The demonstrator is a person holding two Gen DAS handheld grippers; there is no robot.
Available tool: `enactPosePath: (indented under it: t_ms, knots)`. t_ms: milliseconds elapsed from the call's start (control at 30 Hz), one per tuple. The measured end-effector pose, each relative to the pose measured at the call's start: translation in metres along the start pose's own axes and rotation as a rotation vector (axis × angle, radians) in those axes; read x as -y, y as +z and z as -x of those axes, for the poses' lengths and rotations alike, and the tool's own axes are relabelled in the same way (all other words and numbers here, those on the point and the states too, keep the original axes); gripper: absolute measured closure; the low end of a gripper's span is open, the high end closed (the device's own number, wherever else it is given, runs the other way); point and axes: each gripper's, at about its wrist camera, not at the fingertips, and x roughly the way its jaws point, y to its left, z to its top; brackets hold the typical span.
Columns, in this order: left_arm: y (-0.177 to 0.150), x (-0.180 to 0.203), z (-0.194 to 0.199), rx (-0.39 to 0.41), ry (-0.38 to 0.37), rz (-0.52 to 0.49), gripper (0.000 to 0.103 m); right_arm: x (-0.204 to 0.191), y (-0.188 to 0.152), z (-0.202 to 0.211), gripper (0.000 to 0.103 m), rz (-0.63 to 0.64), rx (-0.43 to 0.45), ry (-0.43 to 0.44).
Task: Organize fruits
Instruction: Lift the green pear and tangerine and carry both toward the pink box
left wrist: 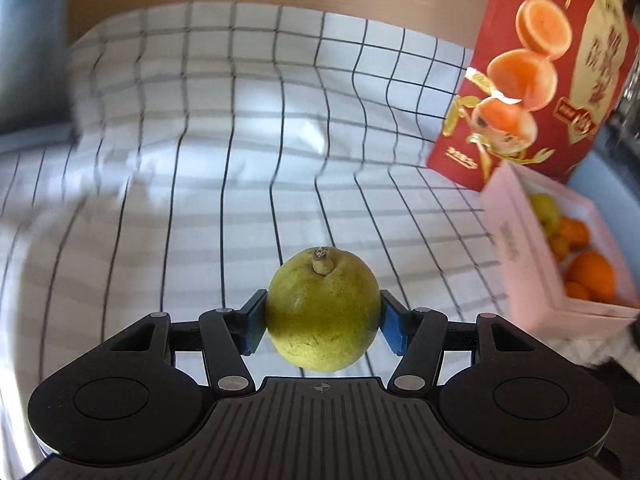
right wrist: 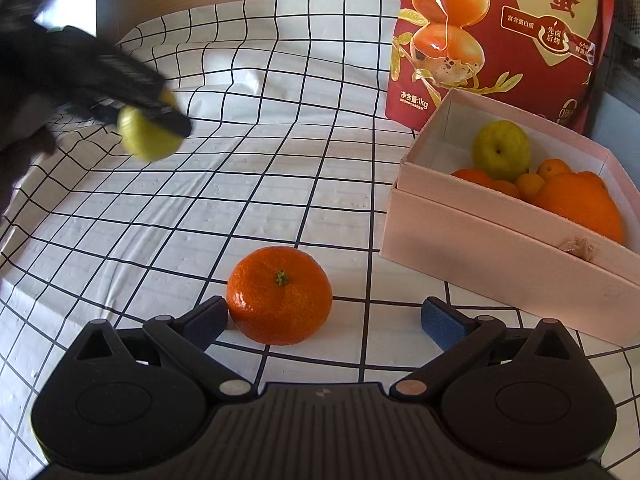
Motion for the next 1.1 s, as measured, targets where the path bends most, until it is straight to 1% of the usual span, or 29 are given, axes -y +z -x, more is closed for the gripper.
enactPosePath:
  t_ms: [67, 233, 300, 400, 467, 533, 567, 600, 733, 767, 800, 833, 900, 967, 1100]
  knots:
    - [-0.019, 0.000, 0.013, 0.002, -0.006, 0.040, 0.040, 0.000, 0.000, 0.000, 0.000, 0.001, -0.002, 0.001]
    - [-0.064, 0.002, 0.036, 0.002, 0.008, 0.105, 0.040, -0.003, 0.001, 0.000, 0.000, 0.001, -0.016, -0.004]
    - [-0.076, 0.002, 0.040, 0.000, 0.002, 0.135, 0.040, -0.004, 0.002, -0.001, 0.000, 0.003, -0.025, -0.002]
    - [-0.090, -0.001, 0.044, 0.000, -0.005, 0.173, 0.040, -0.003, 0.004, -0.001, 0.000, 0.026, -0.040, 0.024]
    - [-0.096, -0.001, 0.047, 0.017, 0.001, 0.192, 0.040, -0.004, 0.005, 0.001, 0.000, 0.026, -0.052, 0.027]
    - [-0.100, 0.000, 0.049, 0.027, 0.006, 0.197, 0.040, -0.006, 0.005, 0.003, 0.005, 0.040, -0.053, 0.039]
    - [-0.102, 0.001, 0.051, 0.031, 0.012, 0.195, 0.040, -0.007, 0.006, 0.005, 0.009, 0.055, -0.052, 0.043]
    - [-0.104, 0.004, 0.052, 0.034, 0.021, 0.186, 0.040, -0.010, 0.007, 0.007, 0.013, 0.073, -0.047, 0.045]
    - [-0.107, 0.015, 0.053, 0.032, 0.059, 0.136, 0.040, -0.019, 0.012, 0.011, 0.023, 0.133, -0.030, 0.058]
    - [-0.106, 0.016, 0.053, 0.030, 0.063, 0.134, 0.040, -0.020, 0.013, 0.012, 0.033, 0.136, -0.034, 0.066]
    - [-0.106, 0.016, 0.053, 0.029, 0.064, 0.134, 0.040, -0.021, 0.014, 0.012, 0.045, 0.138, -0.042, 0.076]
    - [-0.106, 0.015, 0.053, 0.028, 0.065, 0.135, 0.040, -0.021, 0.015, 0.014, 0.051, 0.138, -0.050, 0.083]
    - [-0.107, 0.015, 0.053, 0.029, 0.066, 0.133, 0.040, -0.021, 0.013, 0.022, 0.054, 0.136, -0.044, 0.084]
    - [-0.108, 0.016, 0.054, 0.034, 0.070, 0.128, 0.040, -0.019, 0.009, 0.031, 0.054, 0.125, -0.055, 0.100]
    - [-0.109, 0.018, 0.055, 0.039, 0.076, 0.123, 0.040, -0.015, -0.006, 0.053, 0.054, 0.133, -0.061, 0.094]
